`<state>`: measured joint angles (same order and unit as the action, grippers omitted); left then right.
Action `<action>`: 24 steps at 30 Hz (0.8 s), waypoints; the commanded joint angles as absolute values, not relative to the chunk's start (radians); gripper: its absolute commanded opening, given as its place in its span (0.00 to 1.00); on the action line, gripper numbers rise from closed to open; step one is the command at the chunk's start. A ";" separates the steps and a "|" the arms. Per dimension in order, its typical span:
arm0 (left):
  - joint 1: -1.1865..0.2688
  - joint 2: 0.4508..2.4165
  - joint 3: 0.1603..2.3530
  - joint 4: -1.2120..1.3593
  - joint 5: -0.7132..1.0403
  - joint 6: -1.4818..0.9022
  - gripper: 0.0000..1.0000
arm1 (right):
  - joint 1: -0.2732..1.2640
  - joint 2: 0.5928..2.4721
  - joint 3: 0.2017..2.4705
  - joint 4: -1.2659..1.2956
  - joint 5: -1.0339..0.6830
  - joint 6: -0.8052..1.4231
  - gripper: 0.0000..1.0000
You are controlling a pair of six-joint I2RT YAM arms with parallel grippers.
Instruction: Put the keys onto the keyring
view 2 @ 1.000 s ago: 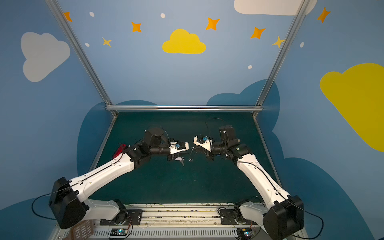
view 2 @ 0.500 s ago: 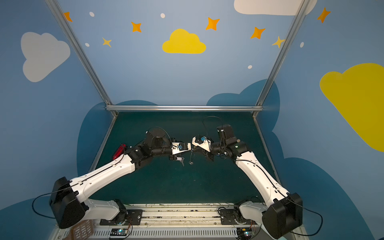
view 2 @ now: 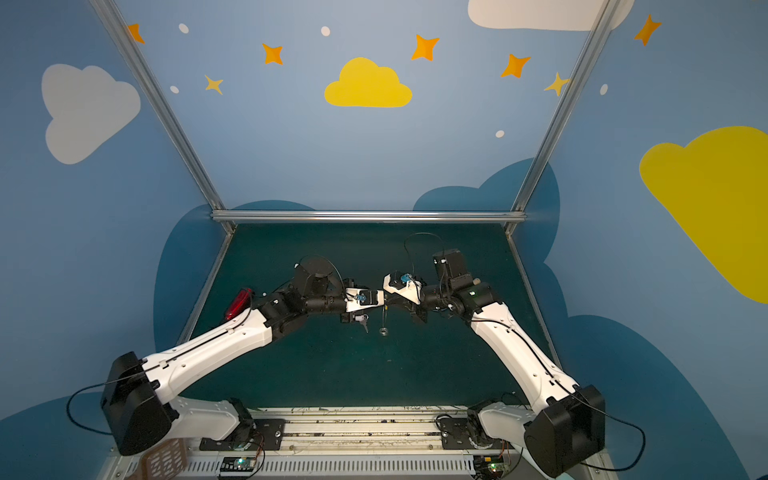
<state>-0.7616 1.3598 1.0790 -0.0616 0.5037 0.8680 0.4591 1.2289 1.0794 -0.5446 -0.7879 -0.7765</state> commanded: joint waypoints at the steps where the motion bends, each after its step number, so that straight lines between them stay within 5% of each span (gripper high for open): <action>1: -0.765 1.374 1.093 -0.077 0.532 0.882 0.26 | 0.463 1.222 1.104 -0.552 -0.816 -0.786 0.00; 17: -0.767 1.392 1.123 -0.102 0.556 0.866 0.04 | 0.467 1.173 1.045 -0.462 -0.837 -0.810 0.00; 24: -0.743 1.357 1.100 -0.034 0.634 0.766 0.03 | 0.426 1.105 0.936 -0.313 -0.807 -0.722 0.22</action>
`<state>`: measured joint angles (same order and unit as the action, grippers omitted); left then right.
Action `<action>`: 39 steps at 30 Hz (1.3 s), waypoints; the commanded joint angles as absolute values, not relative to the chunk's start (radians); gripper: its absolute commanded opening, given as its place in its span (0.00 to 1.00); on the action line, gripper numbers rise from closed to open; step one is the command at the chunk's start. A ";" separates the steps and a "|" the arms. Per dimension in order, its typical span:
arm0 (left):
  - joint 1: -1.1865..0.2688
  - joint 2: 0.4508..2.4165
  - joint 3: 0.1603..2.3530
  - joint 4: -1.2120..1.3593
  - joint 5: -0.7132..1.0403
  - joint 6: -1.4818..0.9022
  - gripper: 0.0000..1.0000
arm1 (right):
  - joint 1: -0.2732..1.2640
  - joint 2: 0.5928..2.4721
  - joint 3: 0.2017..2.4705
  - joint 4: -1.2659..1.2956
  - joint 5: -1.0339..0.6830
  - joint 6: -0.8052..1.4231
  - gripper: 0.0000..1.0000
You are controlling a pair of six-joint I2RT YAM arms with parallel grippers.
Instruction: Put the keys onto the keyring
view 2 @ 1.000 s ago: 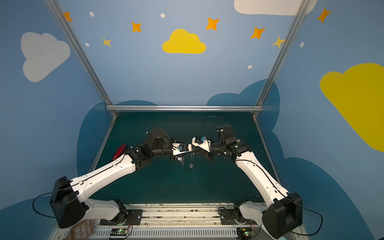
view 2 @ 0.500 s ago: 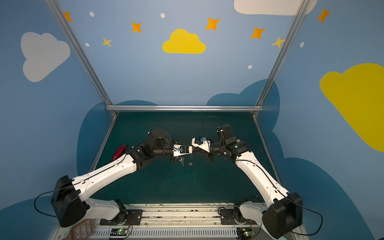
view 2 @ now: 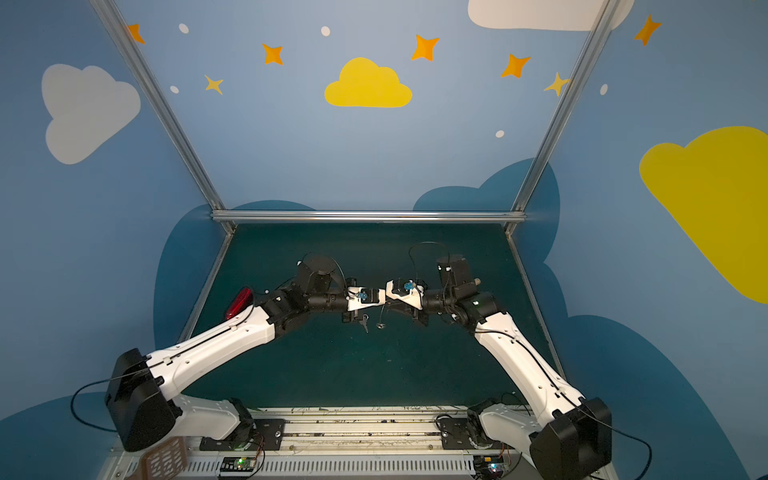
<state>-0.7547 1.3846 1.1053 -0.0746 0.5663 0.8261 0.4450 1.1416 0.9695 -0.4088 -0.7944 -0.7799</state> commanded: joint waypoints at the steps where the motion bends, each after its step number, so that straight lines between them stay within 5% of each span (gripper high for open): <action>1: -0.732 1.350 1.088 -0.005 0.658 0.740 0.04 | 0.415 1.095 0.913 -0.281 -0.814 -0.704 0.23; 17: -0.675 1.341 1.002 0.291 0.811 0.493 0.04 | 0.392 1.075 0.869 -0.101 -0.963 -0.563 0.20; 39: -0.676 1.349 1.002 0.288 0.821 0.497 0.04 | 0.396 1.095 0.914 -0.091 -1.032 -0.535 0.15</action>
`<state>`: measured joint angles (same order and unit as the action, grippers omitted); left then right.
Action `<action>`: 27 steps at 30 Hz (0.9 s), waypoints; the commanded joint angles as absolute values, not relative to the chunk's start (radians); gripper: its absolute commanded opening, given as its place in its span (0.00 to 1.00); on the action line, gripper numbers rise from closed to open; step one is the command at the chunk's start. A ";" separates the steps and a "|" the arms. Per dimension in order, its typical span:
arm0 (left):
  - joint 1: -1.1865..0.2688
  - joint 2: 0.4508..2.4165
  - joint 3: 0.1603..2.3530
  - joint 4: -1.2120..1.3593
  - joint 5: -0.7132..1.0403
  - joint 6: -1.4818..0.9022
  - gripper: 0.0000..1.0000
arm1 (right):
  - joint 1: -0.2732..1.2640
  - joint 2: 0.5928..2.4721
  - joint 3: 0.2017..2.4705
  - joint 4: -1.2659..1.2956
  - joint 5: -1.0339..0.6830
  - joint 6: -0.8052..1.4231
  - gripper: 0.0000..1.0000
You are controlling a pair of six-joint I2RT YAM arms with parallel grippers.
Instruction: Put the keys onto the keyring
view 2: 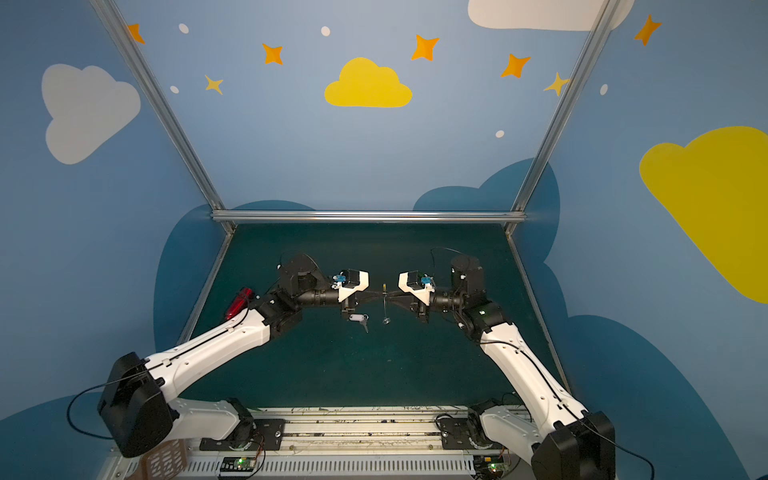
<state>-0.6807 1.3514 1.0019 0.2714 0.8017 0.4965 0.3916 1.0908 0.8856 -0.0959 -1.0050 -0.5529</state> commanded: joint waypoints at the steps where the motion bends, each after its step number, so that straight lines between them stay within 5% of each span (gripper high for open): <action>1: -0.677 1.350 1.003 0.288 0.821 0.499 0.03 | 0.396 1.092 0.913 -0.093 -1.032 -0.538 0.13; 12: -0.676 1.345 1.009 0.250 0.809 0.520 0.06 | 0.397 1.098 0.914 -0.092 -1.019 -0.540 0.00; 14: -0.677 1.336 1.026 0.187 0.767 0.553 0.34 | 0.400 1.094 0.910 -0.098 -0.988 -0.551 0.00; 16: -0.678 1.323 1.051 0.100 0.730 0.615 0.43 | 0.404 1.091 0.900 -0.101 -0.954 -0.567 0.00; 27: -0.672 1.271 1.066 -0.055 0.595 0.735 0.43 | 0.489 1.023 0.863 -0.143 -0.647 -0.832 0.00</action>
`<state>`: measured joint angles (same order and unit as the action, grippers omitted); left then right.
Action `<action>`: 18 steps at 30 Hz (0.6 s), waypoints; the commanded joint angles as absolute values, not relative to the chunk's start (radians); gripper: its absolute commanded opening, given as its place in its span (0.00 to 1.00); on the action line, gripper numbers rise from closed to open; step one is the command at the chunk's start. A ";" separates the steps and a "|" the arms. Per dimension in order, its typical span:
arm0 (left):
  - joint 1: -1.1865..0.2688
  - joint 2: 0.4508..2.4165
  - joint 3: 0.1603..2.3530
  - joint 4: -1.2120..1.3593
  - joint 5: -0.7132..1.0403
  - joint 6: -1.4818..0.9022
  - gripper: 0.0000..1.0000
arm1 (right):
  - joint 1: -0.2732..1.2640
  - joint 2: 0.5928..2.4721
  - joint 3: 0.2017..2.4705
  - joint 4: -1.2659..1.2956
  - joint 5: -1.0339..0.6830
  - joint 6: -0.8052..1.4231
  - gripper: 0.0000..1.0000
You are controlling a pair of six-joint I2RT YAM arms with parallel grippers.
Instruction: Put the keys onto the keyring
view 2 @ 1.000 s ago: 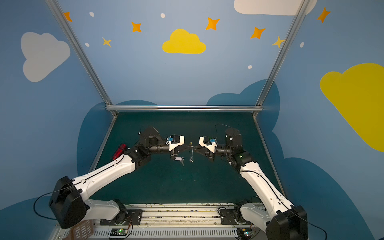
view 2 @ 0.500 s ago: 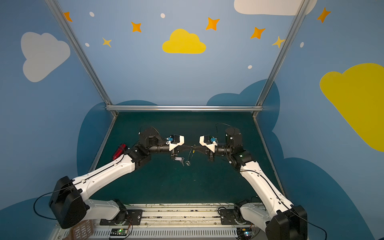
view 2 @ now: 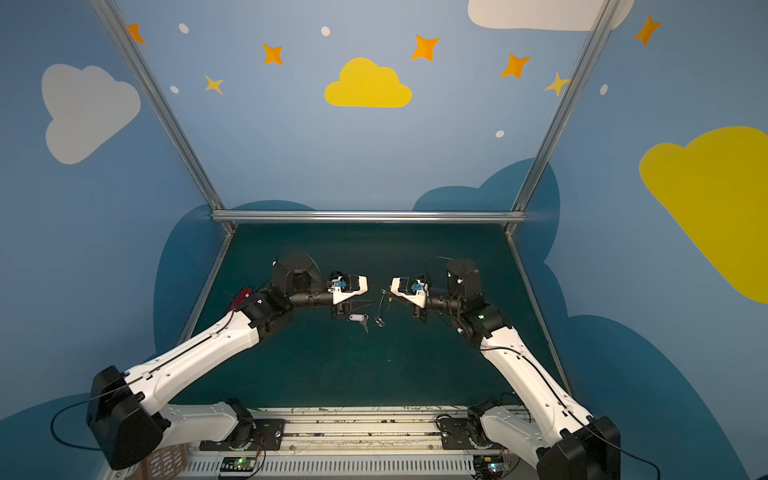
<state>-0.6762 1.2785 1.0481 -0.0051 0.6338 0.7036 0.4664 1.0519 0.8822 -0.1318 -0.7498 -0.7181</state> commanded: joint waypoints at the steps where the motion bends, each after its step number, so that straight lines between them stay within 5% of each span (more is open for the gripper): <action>1: -0.672 1.270 1.065 -0.056 0.590 0.735 0.42 | 0.500 1.015 0.857 -0.145 -0.635 -0.867 0.00; 18: -0.676 1.231 1.027 -0.120 0.584 0.803 0.40 | 0.643 0.939 0.739 0.017 -0.396 -1.107 0.00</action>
<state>-0.6750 1.2430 1.0412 -0.0799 0.5735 0.7773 0.6327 0.9604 0.7456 -0.0357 -0.4313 -1.0775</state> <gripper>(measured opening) 0.403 0.054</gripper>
